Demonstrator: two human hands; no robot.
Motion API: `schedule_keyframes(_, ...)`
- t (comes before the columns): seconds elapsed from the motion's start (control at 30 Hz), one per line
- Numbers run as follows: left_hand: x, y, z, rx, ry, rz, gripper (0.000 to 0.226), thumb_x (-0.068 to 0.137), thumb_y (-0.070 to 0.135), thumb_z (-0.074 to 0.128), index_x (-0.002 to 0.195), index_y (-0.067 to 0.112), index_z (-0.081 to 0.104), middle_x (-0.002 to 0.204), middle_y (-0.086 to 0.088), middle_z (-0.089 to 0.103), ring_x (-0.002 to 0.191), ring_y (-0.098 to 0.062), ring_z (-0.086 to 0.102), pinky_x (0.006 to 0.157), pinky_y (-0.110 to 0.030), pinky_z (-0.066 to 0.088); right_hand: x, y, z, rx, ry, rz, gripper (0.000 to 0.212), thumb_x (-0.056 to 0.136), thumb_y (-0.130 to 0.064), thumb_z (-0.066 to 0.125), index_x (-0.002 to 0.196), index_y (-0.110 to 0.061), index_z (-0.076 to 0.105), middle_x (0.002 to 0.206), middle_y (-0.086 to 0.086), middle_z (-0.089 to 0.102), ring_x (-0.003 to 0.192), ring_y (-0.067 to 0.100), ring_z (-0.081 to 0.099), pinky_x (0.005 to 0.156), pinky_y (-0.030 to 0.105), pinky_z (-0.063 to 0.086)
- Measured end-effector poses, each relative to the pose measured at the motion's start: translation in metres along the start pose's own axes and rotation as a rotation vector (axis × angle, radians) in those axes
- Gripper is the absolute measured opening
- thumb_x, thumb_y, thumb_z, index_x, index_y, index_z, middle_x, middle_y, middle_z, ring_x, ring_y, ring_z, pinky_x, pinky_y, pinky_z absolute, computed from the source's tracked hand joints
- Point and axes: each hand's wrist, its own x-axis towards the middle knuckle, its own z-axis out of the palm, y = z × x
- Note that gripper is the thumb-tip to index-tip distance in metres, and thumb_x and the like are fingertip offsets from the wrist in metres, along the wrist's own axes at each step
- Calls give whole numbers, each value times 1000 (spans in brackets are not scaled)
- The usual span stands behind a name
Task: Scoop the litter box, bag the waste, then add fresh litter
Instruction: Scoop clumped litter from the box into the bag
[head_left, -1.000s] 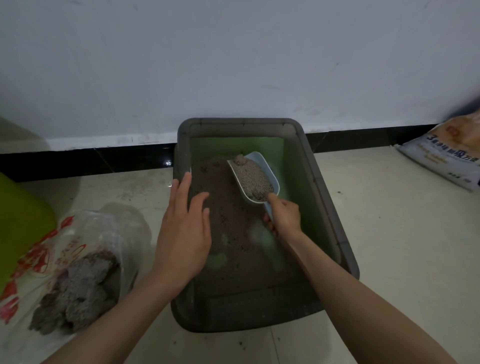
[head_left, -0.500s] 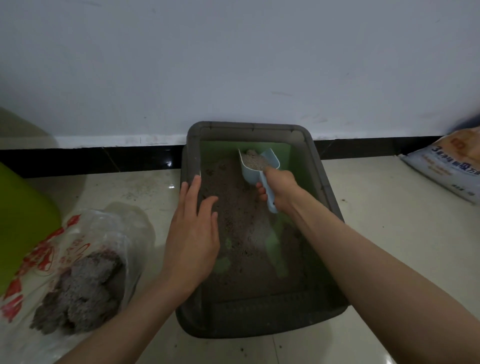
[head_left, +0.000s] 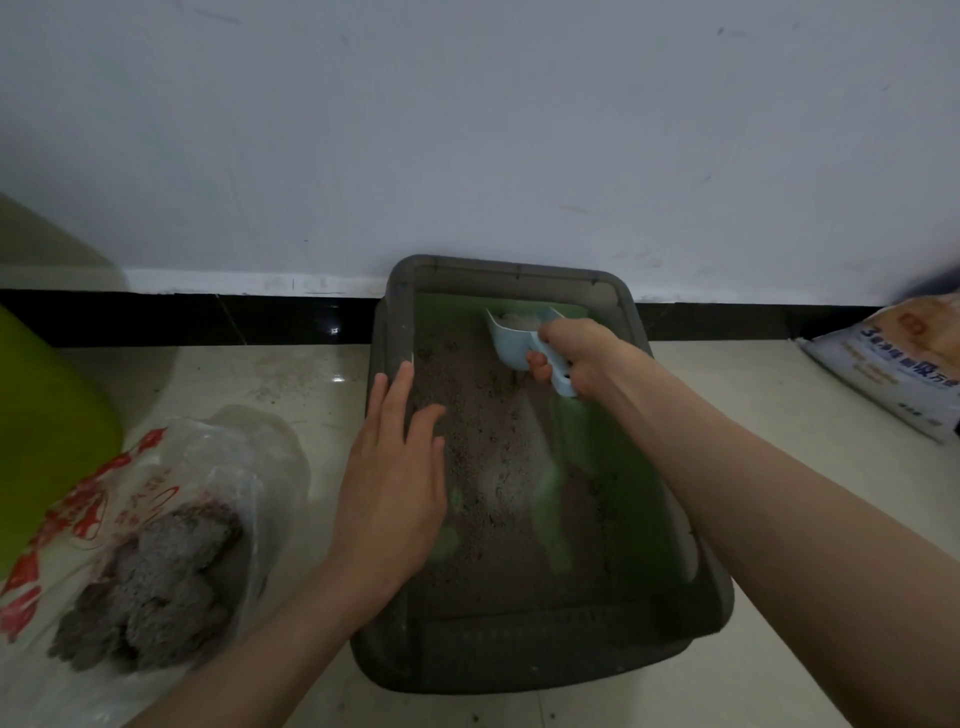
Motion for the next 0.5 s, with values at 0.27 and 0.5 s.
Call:
schedule_keyframes(0.27, 0, -1, 3, 7, 5, 1, 48, 94, 29, 23, 121, 7, 54, 152, -14, 23, 141, -30, 15, 109, -39, 21, 3, -10, 0, -66, -29, 29, 18, 101, -13, 30, 100, -3, 45, 69, 8, 44, 40, 7, 41, 29, 12, 32)
schedule_keyframes(0.5, 0, -2, 4, 16, 12, 4, 50, 93, 31, 21, 121, 8, 54, 152, -13, 23, 141, -28, 12, 108, -40, 21, 6, -19, -1, -93, -15, 43, 19, 101, -15, 34, 111, -2, 43, 73, 12, 46, 26, 6, 42, 27, 13, 35)
